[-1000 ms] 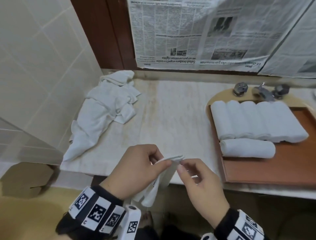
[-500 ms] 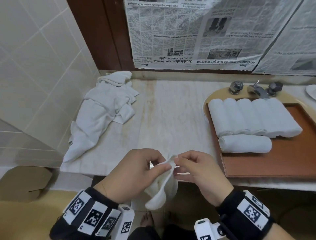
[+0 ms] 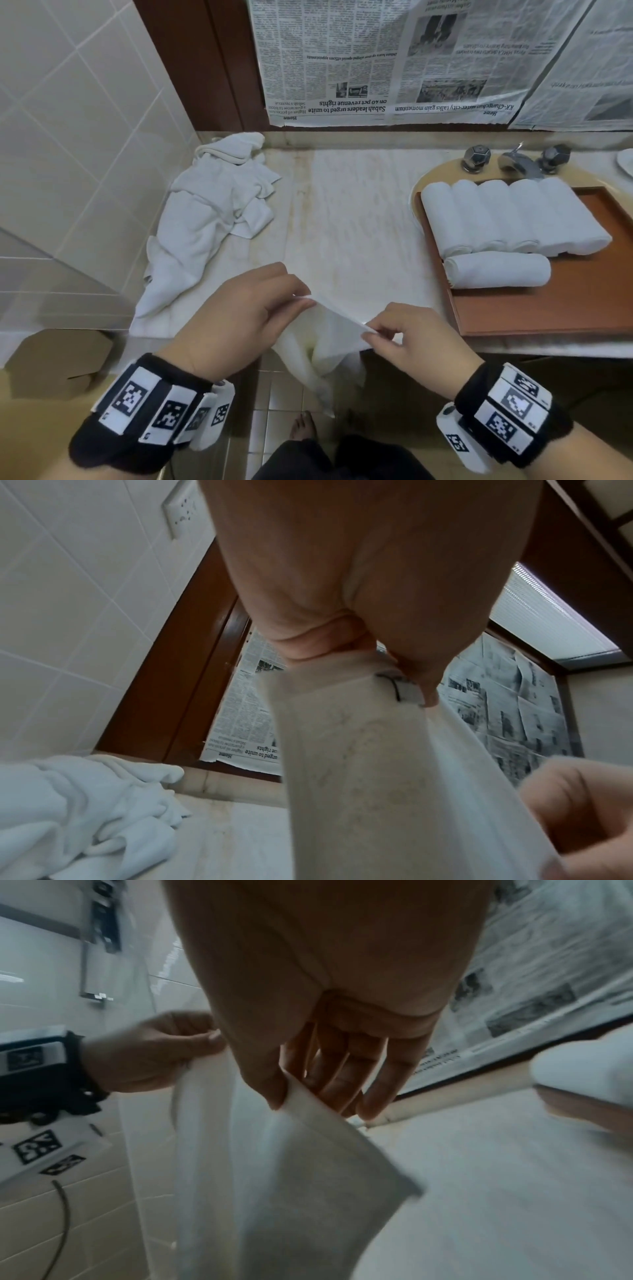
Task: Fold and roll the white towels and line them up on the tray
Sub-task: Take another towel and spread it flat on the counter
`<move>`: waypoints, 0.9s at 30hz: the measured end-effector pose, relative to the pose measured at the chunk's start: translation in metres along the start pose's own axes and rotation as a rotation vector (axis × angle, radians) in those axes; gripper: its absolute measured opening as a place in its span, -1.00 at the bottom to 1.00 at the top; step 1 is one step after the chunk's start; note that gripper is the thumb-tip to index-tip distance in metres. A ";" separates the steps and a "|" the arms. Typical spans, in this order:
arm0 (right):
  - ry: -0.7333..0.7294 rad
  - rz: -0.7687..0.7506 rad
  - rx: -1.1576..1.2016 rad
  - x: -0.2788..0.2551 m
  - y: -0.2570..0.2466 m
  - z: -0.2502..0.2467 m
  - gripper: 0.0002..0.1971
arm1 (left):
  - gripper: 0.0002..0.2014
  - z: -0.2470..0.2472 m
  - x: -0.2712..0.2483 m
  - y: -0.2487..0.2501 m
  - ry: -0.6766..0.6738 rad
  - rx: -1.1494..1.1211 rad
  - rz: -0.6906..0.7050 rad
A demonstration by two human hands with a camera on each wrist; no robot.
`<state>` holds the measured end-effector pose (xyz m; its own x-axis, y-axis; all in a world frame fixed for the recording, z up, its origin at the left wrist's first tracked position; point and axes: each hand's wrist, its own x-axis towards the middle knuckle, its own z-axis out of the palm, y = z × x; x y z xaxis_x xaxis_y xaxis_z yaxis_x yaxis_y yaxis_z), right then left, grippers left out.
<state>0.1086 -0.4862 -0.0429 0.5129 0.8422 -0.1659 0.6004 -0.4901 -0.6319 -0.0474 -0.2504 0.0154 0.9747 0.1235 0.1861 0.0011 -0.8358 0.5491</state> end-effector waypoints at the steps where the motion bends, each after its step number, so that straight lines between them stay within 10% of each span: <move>1: 0.004 0.009 0.004 -0.001 0.009 -0.001 -0.87 | -0.82 -0.004 -0.001 -0.003 0.022 0.007 0.006; 14: 0.157 -0.080 -0.108 -0.016 0.030 -0.078 -0.76 | -0.65 -0.011 -0.034 -0.081 -0.088 0.198 0.138; 27: -0.036 -0.049 -0.220 -0.029 0.072 -0.058 -0.87 | -0.49 0.002 -0.025 -0.128 -0.230 0.186 -0.150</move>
<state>0.1719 -0.5591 -0.0393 0.4604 0.8715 -0.1687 0.7450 -0.4827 -0.4605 -0.0709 -0.1478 -0.0615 0.9855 0.1461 -0.0859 0.1683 -0.9034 0.3943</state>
